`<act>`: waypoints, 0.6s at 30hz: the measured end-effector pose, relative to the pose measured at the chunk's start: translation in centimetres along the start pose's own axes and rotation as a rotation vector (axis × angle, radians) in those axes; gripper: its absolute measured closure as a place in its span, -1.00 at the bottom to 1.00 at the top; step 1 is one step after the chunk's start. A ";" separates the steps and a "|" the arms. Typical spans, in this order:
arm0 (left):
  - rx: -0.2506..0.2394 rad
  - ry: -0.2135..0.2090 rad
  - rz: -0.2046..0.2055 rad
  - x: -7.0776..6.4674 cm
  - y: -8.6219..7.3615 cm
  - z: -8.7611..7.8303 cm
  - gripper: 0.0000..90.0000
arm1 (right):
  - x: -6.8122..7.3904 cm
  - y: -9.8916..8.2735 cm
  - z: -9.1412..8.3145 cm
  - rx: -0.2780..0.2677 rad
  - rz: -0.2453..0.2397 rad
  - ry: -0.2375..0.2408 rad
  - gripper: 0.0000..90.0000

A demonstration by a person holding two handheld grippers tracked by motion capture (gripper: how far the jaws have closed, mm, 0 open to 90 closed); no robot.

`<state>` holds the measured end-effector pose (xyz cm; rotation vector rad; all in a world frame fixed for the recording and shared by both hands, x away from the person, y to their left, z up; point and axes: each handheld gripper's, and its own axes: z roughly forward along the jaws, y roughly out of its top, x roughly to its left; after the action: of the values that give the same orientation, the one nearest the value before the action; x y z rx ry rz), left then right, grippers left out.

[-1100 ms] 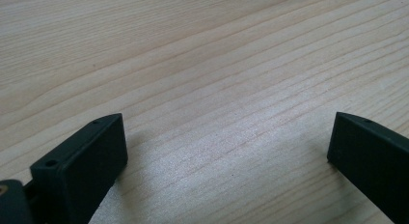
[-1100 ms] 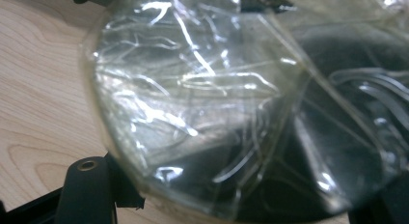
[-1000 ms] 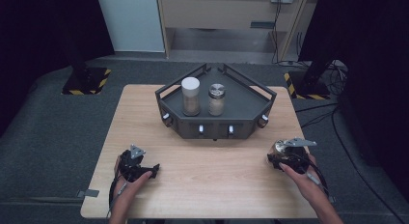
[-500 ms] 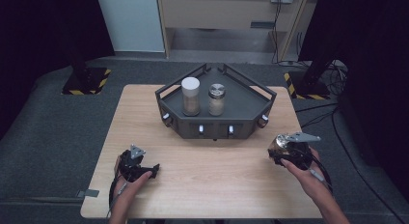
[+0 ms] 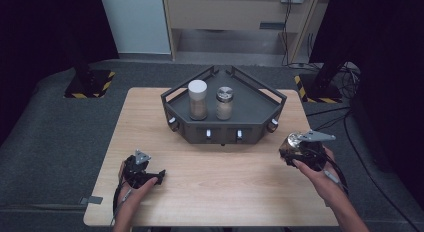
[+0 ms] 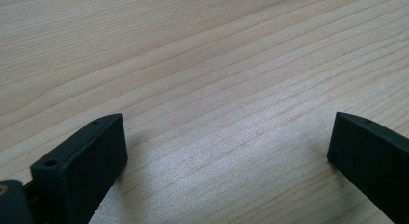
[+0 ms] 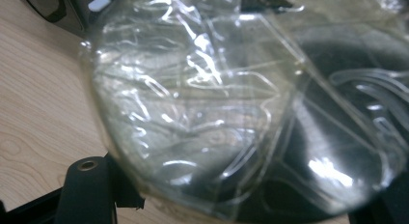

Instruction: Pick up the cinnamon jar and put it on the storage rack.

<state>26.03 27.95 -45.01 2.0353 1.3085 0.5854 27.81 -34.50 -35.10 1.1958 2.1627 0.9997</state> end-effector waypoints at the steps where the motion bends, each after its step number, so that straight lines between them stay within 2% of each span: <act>1: 0.000 0.000 0.000 0.0 0.0 0.0 -1.00 | 0.0 0.1 -0.1 -0.001 0.000 0.000 -0.30; 18: 0.000 0.000 0.000 0.0 0.0 0.0 -1.00 | 0.1 2.8 -1.5 -0.004 -0.025 -0.006 -0.30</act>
<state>26.03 27.94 -45.01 2.0349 1.3090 0.5856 28.18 -34.02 -31.99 1.1652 2.1653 0.9880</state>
